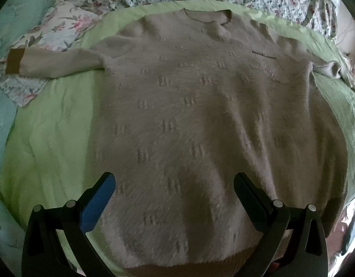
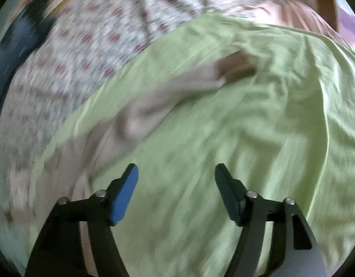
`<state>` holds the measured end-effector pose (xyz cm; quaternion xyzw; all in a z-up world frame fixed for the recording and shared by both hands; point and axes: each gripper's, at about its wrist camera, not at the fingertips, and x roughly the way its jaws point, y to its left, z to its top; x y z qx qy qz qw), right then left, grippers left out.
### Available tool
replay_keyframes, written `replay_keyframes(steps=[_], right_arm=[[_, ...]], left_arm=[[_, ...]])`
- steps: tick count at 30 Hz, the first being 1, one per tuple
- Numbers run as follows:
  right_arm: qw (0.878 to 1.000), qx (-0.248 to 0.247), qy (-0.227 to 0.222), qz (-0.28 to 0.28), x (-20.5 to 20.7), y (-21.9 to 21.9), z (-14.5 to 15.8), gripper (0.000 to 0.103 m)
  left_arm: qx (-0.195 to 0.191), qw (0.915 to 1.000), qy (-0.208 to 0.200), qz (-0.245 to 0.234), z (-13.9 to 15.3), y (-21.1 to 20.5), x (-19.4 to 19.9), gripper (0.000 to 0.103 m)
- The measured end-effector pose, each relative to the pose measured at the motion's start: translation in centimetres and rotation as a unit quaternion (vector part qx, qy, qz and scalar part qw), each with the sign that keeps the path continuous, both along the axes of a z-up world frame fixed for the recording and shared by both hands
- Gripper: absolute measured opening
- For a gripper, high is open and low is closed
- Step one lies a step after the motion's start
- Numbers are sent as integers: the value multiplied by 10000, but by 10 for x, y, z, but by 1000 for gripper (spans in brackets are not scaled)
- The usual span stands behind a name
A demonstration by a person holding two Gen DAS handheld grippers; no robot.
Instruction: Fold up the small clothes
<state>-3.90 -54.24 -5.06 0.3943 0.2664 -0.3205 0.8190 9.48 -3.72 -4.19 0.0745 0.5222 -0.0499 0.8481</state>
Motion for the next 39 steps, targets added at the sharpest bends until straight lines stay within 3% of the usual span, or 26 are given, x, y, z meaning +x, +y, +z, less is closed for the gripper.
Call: replay_keyframes(steps=[5, 9, 11, 13, 14, 16, 21, 26, 33, 39], right_arm=[[9960, 186, -281, -828, 2, -83, -6, 52], [9915, 423, -408, -1158, 9, -127, -17, 46], [9898, 442, -478, -1271, 15, -139, -19, 39], [9900, 385, -463, -1278, 20, -145, -16, 16], [9912, 333, -474, -1188, 25, -145, -12, 10], [9941, 124, -461, -974, 36, -137, 0, 10], [9974, -482, -541, -26, 81, -86, 41, 9], [9881, -686, -709, 1183, 147, -10, 70, 9], [9518, -257, -1051, 2870, 249, 125, 78, 9], [9224, 160, -1005, 3726, 318, 228, 56, 9]], left_arm=[[-57, 9999, 98, -29, -8, -13, 17, 103], [-34, 9997, 221, -72, -16, -23, 24, 103], [-11, 9995, 299, -101, -20, -26, 27, 103], [-34, 9993, 336, -132, -23, -28, 29, 103], [-48, 9993, 336, -138, -23, -28, 29, 103], [-63, 9992, 360, -151, -25, -27, 29, 103], [-180, 9990, 382, -125, -26, -21, 28, 103], [-278, 9991, 333, -11, -20, -6, 20, 103], [-503, 9975, 360, 335, -23, 26, 22, 103], [-666, 9952, 371, 620, -27, 58, 33, 103]])
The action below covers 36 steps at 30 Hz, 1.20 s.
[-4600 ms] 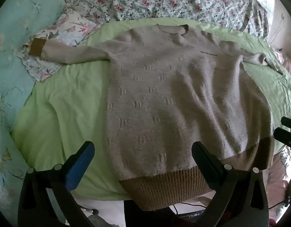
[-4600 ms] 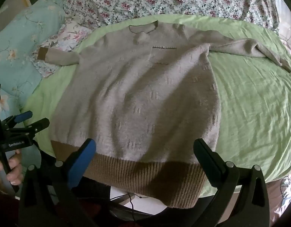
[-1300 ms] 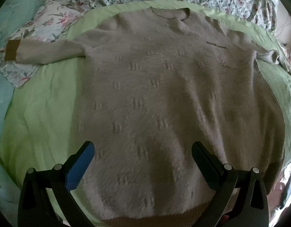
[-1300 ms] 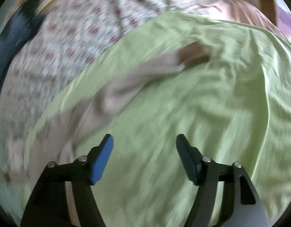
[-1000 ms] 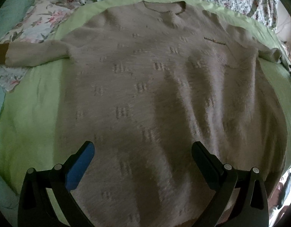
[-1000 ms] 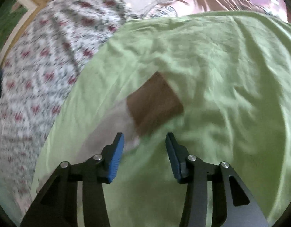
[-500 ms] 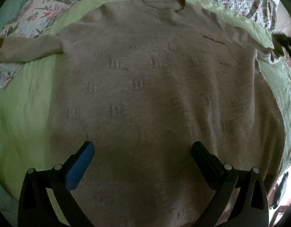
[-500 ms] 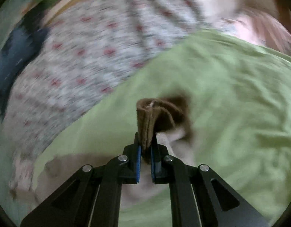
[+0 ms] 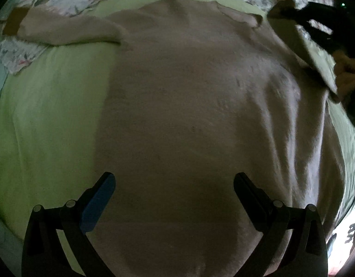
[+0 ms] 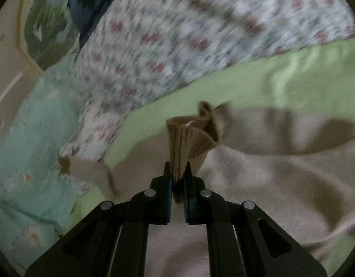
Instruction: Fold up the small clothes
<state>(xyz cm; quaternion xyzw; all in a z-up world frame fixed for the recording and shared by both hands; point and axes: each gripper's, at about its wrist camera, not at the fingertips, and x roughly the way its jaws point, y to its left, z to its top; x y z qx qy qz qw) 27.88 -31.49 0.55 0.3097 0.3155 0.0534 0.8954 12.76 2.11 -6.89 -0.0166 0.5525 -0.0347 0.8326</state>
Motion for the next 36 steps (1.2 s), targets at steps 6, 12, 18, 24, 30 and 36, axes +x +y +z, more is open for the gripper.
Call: replay_keyframes(steps=[6, 12, 18, 24, 30, 36], right_arm=[[9975, 177, 353, 586, 51, 70, -38, 9], [9934, 445, 680, 805, 76, 94, -69, 16], [9956, 576, 404, 616, 37, 78, -51, 26], [9973, 715, 145, -23, -51, 42, -28, 28], [9959, 616, 168, -637, -124, 14, -23, 30], [9904, 372, 290, -1303, -162, -26, -23, 30]], left_arm=[[-74, 9998, -136, 153, 6, 18, 21, 103], [-456, 9984, -292, 185, 19, 20, 63, 103], [-1042, 9935, -410, -192, 21, -2, 127, 103], [-1534, 9874, -133, -365, -8, -34, 205, 100], [-1210, 9893, -550, -593, -10, -59, 220, 16], [-1136, 9821, -1455, -374, 35, -34, 199, 6]])
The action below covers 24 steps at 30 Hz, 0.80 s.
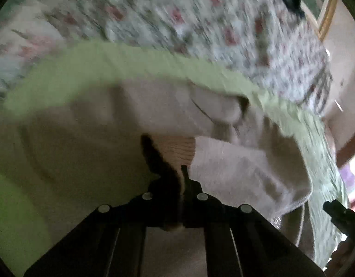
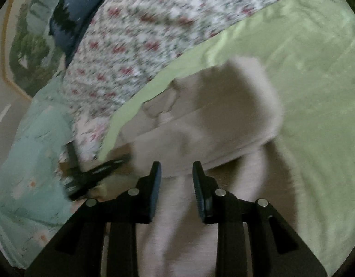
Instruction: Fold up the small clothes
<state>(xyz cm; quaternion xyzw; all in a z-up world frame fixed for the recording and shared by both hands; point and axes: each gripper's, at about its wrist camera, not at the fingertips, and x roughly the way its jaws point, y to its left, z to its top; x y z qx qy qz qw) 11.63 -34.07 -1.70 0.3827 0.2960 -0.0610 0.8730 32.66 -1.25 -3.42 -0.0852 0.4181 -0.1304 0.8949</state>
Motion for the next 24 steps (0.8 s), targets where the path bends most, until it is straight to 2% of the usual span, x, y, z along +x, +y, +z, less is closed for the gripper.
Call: replay_keyframes(steps=[2, 3, 7, 10, 12, 14, 16, 18, 19, 21, 24], right_arm=[[9996, -133, 58, -236, -10, -17, 1, 30], [9993, -192, 104, -317, -11, -23, 0, 32], [9976, -369, 386, -438, 2, -52, -6, 36], [9960, -503, 580, -449, 27, -68, -8, 48], [9952, -528, 717, -411, 46, -78, -15, 52], [9944, -443, 871, -408, 69, -88, -23, 52], [9924, -346, 1141, -296, 91, -92, -34, 60], [9898, -159, 1406, -187, 109, -95, -50, 61], [9884, -173, 1505, -59, 116, -94, -55, 50], [9855, -473, 1617, 180, 121, -89, -56, 12], [9870, -638, 1467, 129, 106, -103, -40, 11]], left_arm=[[-13, 9997, 53, 224, -3, 22, -2, 6], [-36, 9994, 203, 296, -10, 31, 1, 6], [-166, 9985, 281, 445, -18, 44, 1, 6], [-127, 9984, 287, 468, -20, 45, 0, 6], [-94, 9983, 355, 450, -23, 44, 0, 6], [2, 9984, 389, 412, -26, 39, 1, 6], [44, 9984, 397, 400, -28, 35, 2, 6], [15, 9982, 439, 407, -30, 34, 3, 6], [-11, 9981, 470, 406, -31, 33, 3, 6], [-76, 9984, 451, 322, -28, 30, 3, 6], [-218, 9991, 349, 44, -23, 15, 1, 6]])
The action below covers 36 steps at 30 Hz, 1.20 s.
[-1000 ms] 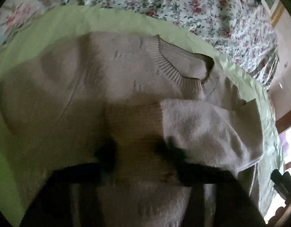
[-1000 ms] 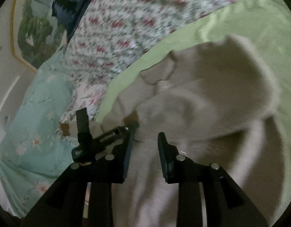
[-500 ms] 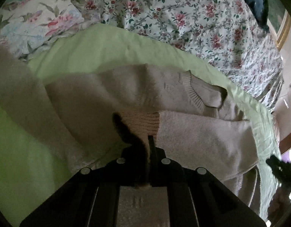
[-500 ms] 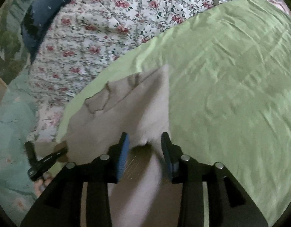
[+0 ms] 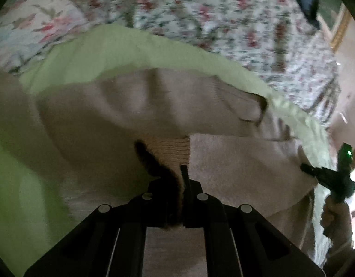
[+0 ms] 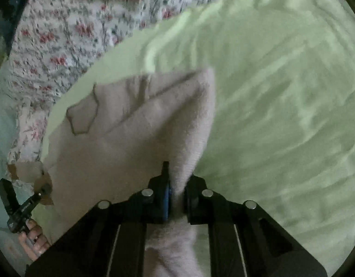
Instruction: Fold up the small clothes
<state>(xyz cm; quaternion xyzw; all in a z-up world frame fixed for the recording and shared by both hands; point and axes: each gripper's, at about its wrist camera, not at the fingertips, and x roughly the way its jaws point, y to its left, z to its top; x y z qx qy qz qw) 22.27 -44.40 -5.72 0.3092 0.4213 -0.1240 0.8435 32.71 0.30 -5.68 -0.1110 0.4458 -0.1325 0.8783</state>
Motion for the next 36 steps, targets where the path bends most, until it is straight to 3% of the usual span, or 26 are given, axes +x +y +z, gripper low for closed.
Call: replay_keyframes(steps=[5, 8, 11, 13, 15, 18, 19, 20, 22, 26, 27, 29, 30, 31, 33, 35, 36], right_arm=[[9995, -65, 239, -208, -7, -18, -6, 14], [9984, -412, 33, -385, -26, -1, 15, 20], [9965, -290, -692, 380, -46, 49, 42, 20], [9933, -433, -515, 937, -42, 84, 40, 20], [9913, -715, -143, 1095, -32, 99, 26, 20], [9914, -1270, 189, 234, -32, 68, 10, 16], [9922, -1219, 222, -160, -39, 50, 8, 7], [9954, -828, 176, -444, -49, 31, 4, 4], [9980, -290, 85, -555, -64, 21, 1, 4], [9975, -561, -20, -435, -87, 43, 21, 9], [9976, -496, -220, -440, -91, 42, 27, 12], [9961, -571, -395, -548, -82, 34, 36, 41], [9951, -708, -358, -585, -72, 29, 36, 72], [9945, -804, -318, -598, -63, 24, 35, 86], [9945, -847, -144, -607, -31, 6, 23, 85], [9964, -658, 239, -474, 0, -9, 2, 74], [9965, -677, 341, -360, 10, -12, -5, 28]], left_arm=[[257, 9995, 172, 12, -18, -15, 8, 6], [146, 9997, 171, 9, -20, -10, 7, 6], [160, 9997, 182, -13, -20, -11, 6, 6], [193, 9996, 198, -7, -20, -12, 7, 6], [198, 9996, 201, 9, -19, -13, 7, 6], [167, 9996, 222, -7, -19, -13, 6, 6], [125, 9996, 252, -67, -20, -15, 5, 6], [122, 9995, 250, -118, -21, -16, 5, 6], [334, 9991, 185, -172, -22, -24, 2, 6], [475, 9984, 133, -276, -24, -27, 0, 7], [451, 9984, 137, -297, -24, -26, 0, 7], [420, 9985, 166, -310, -24, -26, 1, 7], [415, 9985, 178, -307, -25, -26, 1, 7], [421, 9985, 182, -306, -25, -26, 2, 7], [451, 9983, 182, -315, -25, -27, 2, 7], [478, 9981, 204, -331, -25, -28, 3, 7], [491, 9980, 204, -352, -23, -29, 3, 7]])
